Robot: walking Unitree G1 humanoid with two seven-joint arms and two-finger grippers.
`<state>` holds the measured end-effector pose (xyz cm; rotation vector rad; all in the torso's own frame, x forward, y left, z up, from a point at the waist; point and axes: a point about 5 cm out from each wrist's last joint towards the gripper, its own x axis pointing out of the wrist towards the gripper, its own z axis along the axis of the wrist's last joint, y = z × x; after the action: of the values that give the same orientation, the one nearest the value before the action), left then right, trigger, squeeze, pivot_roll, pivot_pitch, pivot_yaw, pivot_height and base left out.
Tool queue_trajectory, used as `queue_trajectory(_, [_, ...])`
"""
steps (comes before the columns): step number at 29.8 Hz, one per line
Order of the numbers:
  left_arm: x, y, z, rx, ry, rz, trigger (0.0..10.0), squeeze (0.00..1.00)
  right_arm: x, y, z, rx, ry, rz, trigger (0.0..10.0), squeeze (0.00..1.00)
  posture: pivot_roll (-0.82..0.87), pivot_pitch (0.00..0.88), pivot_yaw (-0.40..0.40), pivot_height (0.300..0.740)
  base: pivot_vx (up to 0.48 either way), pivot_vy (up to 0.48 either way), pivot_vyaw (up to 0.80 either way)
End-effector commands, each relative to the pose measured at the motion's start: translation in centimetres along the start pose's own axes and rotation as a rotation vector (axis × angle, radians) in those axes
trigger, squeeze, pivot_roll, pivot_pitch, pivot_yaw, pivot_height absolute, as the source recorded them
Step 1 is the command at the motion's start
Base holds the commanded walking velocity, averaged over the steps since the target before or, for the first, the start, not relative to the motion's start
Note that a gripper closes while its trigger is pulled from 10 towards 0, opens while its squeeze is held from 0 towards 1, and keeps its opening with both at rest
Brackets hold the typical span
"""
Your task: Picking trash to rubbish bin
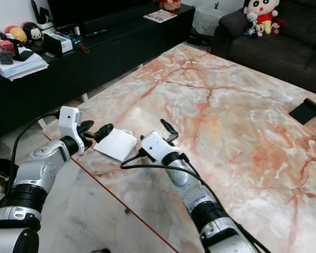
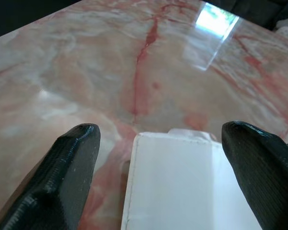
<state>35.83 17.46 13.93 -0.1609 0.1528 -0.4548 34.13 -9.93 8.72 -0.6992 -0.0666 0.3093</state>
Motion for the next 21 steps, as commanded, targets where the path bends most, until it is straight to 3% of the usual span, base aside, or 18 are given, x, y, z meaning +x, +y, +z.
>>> queue_trajectory(1, [0.0,0.0,-0.1,-0.014,-0.008,-0.012,10.0,0.00,0.2,-0.2,0.1,-0.053,0.005,-0.004,10.0,0.00,0.02,0.089,-0.080,0.740,0.000,0.000,0.00])
queue_trajectory(9, [-0.1,-0.4,-0.1,-0.041,-0.024,-0.045,10.0,0.00,0.2,0.0,-0.2,-0.087,0.013,-0.003,10.0,0.00,0.02,0.086,-0.083,0.740,0.000,0.000,0.00])
queue_trajectory(11, [0.0,-0.4,-0.1,-0.039,-0.025,-0.035,10.0,0.00,0.2,0.1,0.0,-0.121,0.000,0.006,10.0,0.00,0.01,0.088,-0.085,0.740,0.000,0.000,0.00])
queue_trajectory(19, [0.0,0.8,0.6,-0.072,-0.051,0.052,10.0,0.00,0.2,0.1,0.1,-0.113,-0.005,0.006,10.0,0.00,0.02,0.099,-0.094,0.740,0.000,0.000,0.00])
queue_trajectory(21, [0.3,0.7,0.6,-0.114,-0.061,0.060,10.0,0.00,0.2,0.2,0.1,-0.112,-0.008,0.011,10.0,0.00,0.01,0.104,-0.097,0.740,0.000,0.000,0.00])
